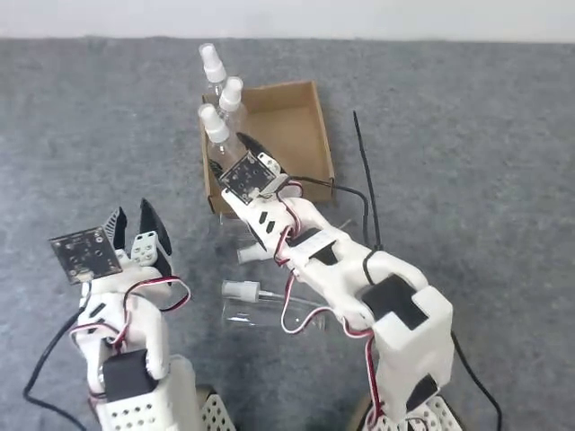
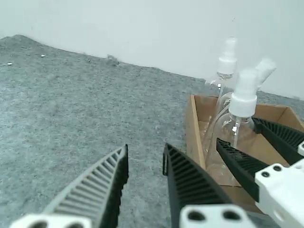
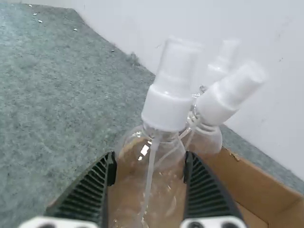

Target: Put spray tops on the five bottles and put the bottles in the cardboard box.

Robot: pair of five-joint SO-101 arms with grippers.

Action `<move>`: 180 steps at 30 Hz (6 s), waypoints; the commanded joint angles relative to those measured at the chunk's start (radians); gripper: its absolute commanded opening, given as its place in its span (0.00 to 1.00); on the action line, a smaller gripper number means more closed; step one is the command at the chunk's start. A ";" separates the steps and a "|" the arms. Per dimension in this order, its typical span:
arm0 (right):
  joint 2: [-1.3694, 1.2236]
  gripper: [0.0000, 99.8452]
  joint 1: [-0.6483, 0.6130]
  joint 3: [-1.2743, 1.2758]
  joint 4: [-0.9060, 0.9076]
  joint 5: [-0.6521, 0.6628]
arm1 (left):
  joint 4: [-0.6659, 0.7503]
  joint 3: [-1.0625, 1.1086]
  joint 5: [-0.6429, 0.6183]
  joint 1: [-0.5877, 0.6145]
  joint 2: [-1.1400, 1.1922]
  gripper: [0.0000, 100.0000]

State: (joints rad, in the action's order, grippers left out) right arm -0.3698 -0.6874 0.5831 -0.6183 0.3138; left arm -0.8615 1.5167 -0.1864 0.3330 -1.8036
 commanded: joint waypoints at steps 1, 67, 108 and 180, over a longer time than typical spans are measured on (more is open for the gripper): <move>-0.010 0.01 -0.008 -0.078 -0.027 0.003 | 0.037 -0.016 0.000 0.006 -0.018 0.11; -0.035 0.20 -0.012 -0.058 0.131 -0.083 | 0.037 -0.016 0.005 0.011 -0.018 0.11; 0.455 0.29 -0.005 0.138 0.438 -0.192 | 0.038 -0.016 0.005 0.011 -0.018 0.11; 0.694 0.29 -0.473 0.006 1.722 -0.152 | 0.161 0.005 -0.098 0.215 -0.018 0.11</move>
State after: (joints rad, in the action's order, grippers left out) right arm 0.3775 -1.1492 0.6015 1.1569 0.1297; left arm -0.7327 1.5351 -0.2693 0.5401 -1.8036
